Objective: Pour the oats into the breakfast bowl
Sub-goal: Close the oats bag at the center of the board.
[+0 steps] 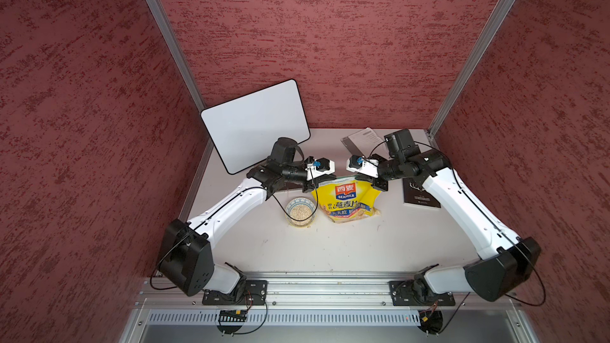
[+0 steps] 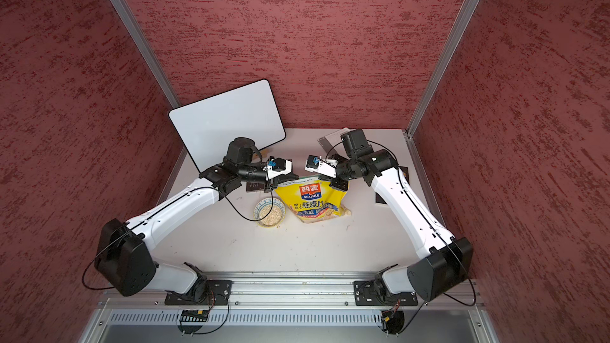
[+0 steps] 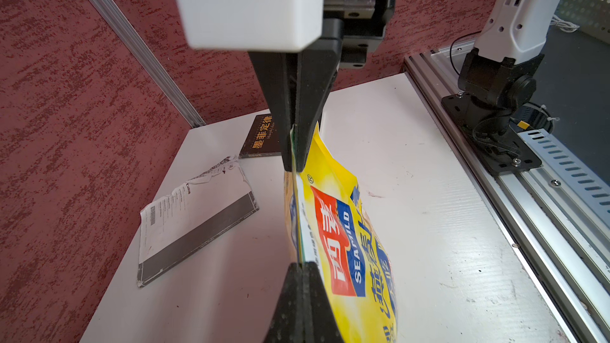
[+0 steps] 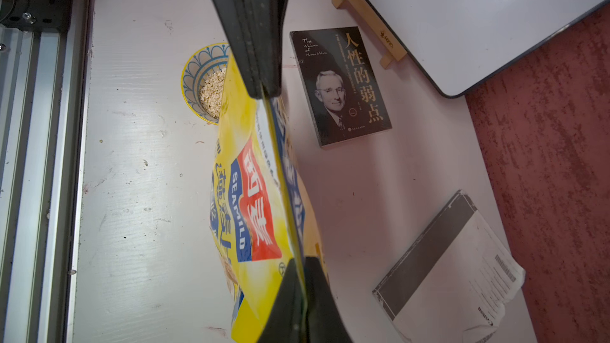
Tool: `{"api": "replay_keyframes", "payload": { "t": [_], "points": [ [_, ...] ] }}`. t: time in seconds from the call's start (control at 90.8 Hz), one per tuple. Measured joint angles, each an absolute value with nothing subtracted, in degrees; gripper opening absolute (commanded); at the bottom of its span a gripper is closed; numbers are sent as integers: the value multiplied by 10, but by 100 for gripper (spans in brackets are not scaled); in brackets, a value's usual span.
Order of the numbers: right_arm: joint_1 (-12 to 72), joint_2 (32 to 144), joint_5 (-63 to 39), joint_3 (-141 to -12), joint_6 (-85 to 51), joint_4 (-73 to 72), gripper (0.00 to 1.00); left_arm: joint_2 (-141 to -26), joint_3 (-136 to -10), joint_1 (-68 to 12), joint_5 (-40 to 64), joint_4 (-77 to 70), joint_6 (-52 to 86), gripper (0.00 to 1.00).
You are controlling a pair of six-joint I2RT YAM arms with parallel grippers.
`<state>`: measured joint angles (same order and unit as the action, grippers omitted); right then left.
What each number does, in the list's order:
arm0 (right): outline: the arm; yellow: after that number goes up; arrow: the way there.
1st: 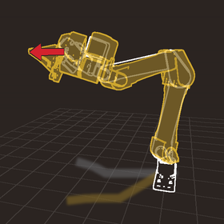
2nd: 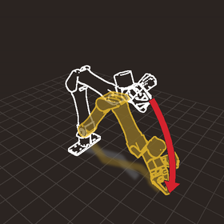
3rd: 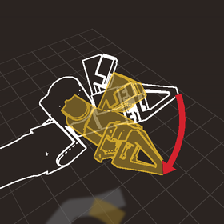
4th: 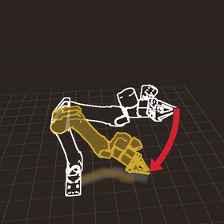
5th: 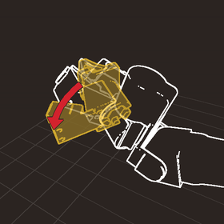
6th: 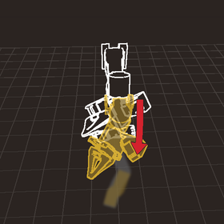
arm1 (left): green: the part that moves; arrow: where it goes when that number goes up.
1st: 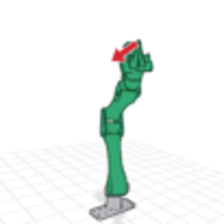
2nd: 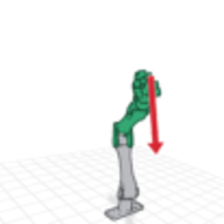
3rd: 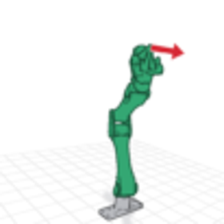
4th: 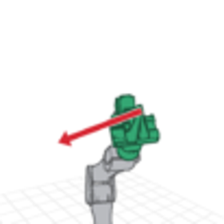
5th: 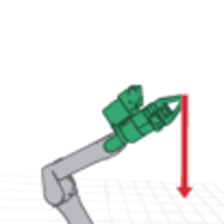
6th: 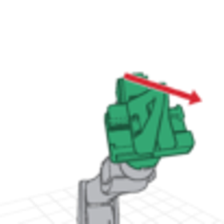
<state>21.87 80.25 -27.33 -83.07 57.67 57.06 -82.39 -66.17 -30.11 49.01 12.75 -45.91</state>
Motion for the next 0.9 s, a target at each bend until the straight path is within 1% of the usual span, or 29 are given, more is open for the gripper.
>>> {"api": "replay_keyframes", "payload": {
  "t": [0.044,0.077,0.099,0.11,0.132,0.143,0.154,0.264,0.309,0.342,0.397,0.43,0.507,0.529,0.54,0.551,0.573,0.595,0.639,0.65,0.716,0.727,0.738,0.76,0.793,0.826,0.859,0.882,0.904],
  "points": [
    [216,801,-276,-831,578,574,0,-824,-662,-302,490,127,-459,0],
    [215,801,-279,-831,579,576,7,-824,-662,-303,491,126,-459,0],
    [214,801,-280,-831,579,577,9,-824,-662,-303,491,125,-459,0],
    [214,800,-281,-831,579,578,8,-824,-662,-303,491,125,-459,0],
    [213,800,-282,-831,579,578,4,-824,-662,-303,492,125,-459,0],
    [213,800,-282,-831,580,578,1,-824,-662,-303,492,125,-459,0],
    [212,800,-283,-831,579,578,0,-824,-662,-303,492,125,-459,0],
    [206,798,-287,-831,580,583,0,-824,-662,-303,492,124,-459,0],
    [204,798,-291,-831,580,585,7,-824,-662,-304,493,124,-459,0],
    [202,798,-293,-831,580,586,8,-824,-662,-304,493,124,-459,0],
    [198,797,-292,-831,580,588,6,-824,-662,-305,492,125,-459,0],
    [192,795,-292,-831,579,590,0,-824,-662,-304,493,127,-459,0],
    [187,790,-295,-831,581,597,0,-824,-662,-305,493,124,-459,0],
    [187,789,-295,-831,580,599,12,-824,-662,-306,494,124,-459,0],
    [186,789,-295,-831,580,600,16,-824,-662,-306,495,124,-459,0],
    [186,788,-295,-831,580,600,19,-824,-662,-306,495,124,-459,0],
    [186,788,-296,-831,580,601,21,-824,-662,-306,495,124,-459,0],
    [186,787,-293,-831,578,601,19,-824,-662,-306,495,125,-459,0],
    [178,782,-283,-830,579,601,2,-823,-661,-303,495,132,-459,0],
    [175,781,-281,-830,583,600,0,-823,-661,-302,495,132,-459,0],
    [158,771,-277,-830,579,603,0,-823,-661,-297,495,130,-459,0],
    [157,770,-277,-830,580,603,1,-823,-661,-297,495,128,-459,0],
    [156,769,-277,-830,578,604,10,-823,-661,-297,496,129,-460,0],
    [156,769,-276,-830,578,605,20,-822,-661,-298,496,130,-459,0],
    [156,768,-276,-829,576,608,24,-821,-661,-298,496,132,-459,0],
    [155,766,-270,-828,577,606,17,-821,-661,-298,495,135,-459,0],
    [150,764,-266,-828,577,605,5,-821,-661,-297,496,137,-459,0],
    [147,763,-264,-828,580,605,0,-821,-661,-296,495,137,-459,0],
    [145,761,-263,-828,574,606,0,-821,-661,-295,495,138,-459,0]
  ]
}}
